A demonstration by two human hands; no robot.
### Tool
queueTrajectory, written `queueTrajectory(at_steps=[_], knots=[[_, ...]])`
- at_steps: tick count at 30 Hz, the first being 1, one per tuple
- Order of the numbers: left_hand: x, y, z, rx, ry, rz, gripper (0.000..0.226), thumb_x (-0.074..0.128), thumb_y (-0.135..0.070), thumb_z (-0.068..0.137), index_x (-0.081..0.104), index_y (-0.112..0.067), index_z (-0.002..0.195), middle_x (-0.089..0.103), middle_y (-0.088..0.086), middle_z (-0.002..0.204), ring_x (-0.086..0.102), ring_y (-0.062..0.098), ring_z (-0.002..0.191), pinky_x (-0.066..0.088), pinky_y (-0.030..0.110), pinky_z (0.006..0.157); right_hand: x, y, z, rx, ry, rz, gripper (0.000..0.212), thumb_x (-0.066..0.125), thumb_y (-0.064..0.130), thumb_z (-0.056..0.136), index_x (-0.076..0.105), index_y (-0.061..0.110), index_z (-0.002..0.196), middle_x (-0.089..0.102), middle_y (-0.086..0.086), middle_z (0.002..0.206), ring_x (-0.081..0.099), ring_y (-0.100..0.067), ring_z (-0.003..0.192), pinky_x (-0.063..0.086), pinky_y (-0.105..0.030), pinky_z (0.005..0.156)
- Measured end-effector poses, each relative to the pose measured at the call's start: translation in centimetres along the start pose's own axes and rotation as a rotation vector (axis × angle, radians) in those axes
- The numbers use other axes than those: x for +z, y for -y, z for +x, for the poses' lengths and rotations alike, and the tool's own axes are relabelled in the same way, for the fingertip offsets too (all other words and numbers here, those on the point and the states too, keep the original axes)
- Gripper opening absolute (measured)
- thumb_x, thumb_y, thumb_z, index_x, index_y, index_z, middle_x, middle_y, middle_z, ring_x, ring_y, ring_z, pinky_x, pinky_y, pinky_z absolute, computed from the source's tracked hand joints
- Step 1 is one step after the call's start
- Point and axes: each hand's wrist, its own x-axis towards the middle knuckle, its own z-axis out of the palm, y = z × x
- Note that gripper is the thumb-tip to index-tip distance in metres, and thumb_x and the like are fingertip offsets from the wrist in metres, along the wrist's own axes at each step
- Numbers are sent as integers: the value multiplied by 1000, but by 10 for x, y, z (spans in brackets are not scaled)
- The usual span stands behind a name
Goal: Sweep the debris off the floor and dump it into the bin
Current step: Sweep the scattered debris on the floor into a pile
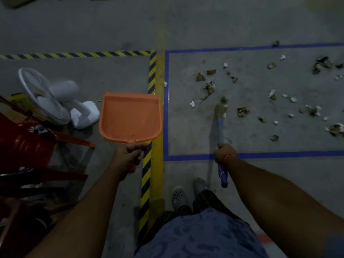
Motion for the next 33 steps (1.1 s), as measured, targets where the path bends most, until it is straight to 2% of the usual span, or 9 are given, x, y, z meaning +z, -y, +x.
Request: queueTrajectory(at_steps=[5,9,14,19,23,25,28,31,33], knots=[[0,-8,12,25,-14,-17,28,47,0,101,73,-7,106,50,3,54,33,12,42,22,19,47,9,31,-8,-107,-16,-34,62,62,13,82,49,18,142,60,-17,131,57,-36,117,45,-35,102],[-3,-15,22,20,-49,-21,29,48,1,100,75,-9,104,53,2,53,37,13,46,22,19,48,27,65,-10,-219,62,-57,61,61,14,83,48,19,143,61,-18,130,58,-36,117,47,-35,101],[-21,-22,45,-2,-91,-23,34,49,0,99,78,-17,103,59,20,81,41,16,51,23,25,53,53,120,7,-308,221,-98,60,59,12,86,47,18,144,57,-17,135,59,-35,117,48,-40,102],[-31,-39,70,-16,-66,2,29,56,-12,85,79,-21,100,61,25,93,39,18,60,24,29,57,71,152,34,-261,288,-111,55,56,9,86,51,12,140,55,-18,137,57,-38,119,49,-44,100],[-29,-56,86,17,-63,9,28,56,-13,86,79,-18,102,59,43,99,43,25,63,28,36,59,60,151,56,-134,204,-47,51,58,16,88,53,11,139,51,-15,142,51,-33,128,41,-35,109],[-24,-63,94,29,-71,7,27,55,-5,92,78,-15,101,64,37,99,49,20,57,33,31,57,51,152,67,-77,121,26,50,59,17,87,54,11,137,52,-16,141,50,-33,128,40,-32,108],[-17,-70,106,15,-72,-29,30,51,3,97,76,-12,104,73,12,97,51,9,52,31,25,57,42,159,78,-31,29,101,55,58,16,88,48,11,142,46,-15,146,44,-32,134,34,-31,112],[-10,-69,114,21,-41,-28,26,54,-1,93,75,-8,106,74,8,94,49,10,52,29,24,54,34,165,80,-38,-47,122,50,57,14,89,50,8,138,51,-19,140,50,-36,128,40,-35,106],[-5,-68,113,23,-32,-36,28,49,6,96,73,-4,107,74,2,81,46,7,47,31,18,47,33,166,75,-70,-79,118,51,59,14,87,51,9,137,55,-21,135,53,-38,122,44,-37,101]])
